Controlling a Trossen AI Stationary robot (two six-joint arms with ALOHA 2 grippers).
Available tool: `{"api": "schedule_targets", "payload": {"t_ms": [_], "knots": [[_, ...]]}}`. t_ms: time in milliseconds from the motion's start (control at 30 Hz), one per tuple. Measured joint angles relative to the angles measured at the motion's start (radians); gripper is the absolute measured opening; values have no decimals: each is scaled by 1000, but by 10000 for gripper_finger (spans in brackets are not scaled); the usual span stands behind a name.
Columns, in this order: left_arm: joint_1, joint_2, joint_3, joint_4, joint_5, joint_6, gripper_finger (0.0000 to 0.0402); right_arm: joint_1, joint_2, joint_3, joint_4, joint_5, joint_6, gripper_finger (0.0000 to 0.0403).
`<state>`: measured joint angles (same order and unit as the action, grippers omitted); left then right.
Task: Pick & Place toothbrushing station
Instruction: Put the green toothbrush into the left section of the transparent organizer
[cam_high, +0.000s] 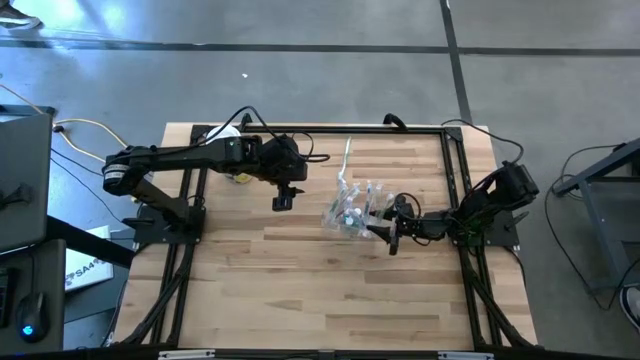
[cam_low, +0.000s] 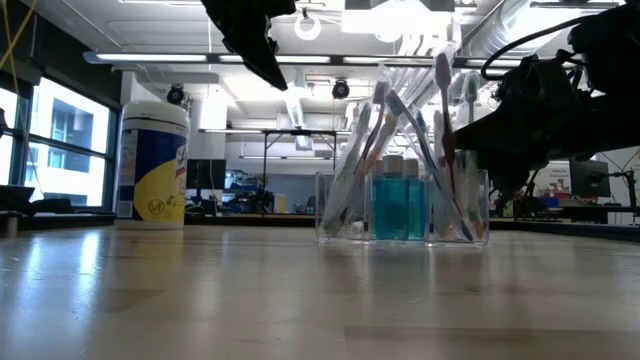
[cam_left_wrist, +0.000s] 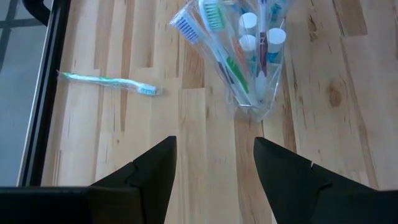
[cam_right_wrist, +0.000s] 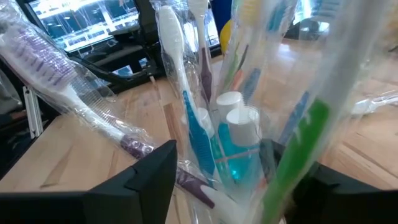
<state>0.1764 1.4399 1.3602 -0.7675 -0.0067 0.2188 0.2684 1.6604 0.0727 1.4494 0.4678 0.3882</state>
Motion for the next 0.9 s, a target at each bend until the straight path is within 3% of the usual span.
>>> {"api": "schedule_targets", "payload": {"t_ms": [633,900], "knots": [[0,0,0,1,0,-15,212,0,0,84,-73,66,-105,223],[0,0,0,-12,0,-15,212,0,0,89,-99,146,-106,223]]}}
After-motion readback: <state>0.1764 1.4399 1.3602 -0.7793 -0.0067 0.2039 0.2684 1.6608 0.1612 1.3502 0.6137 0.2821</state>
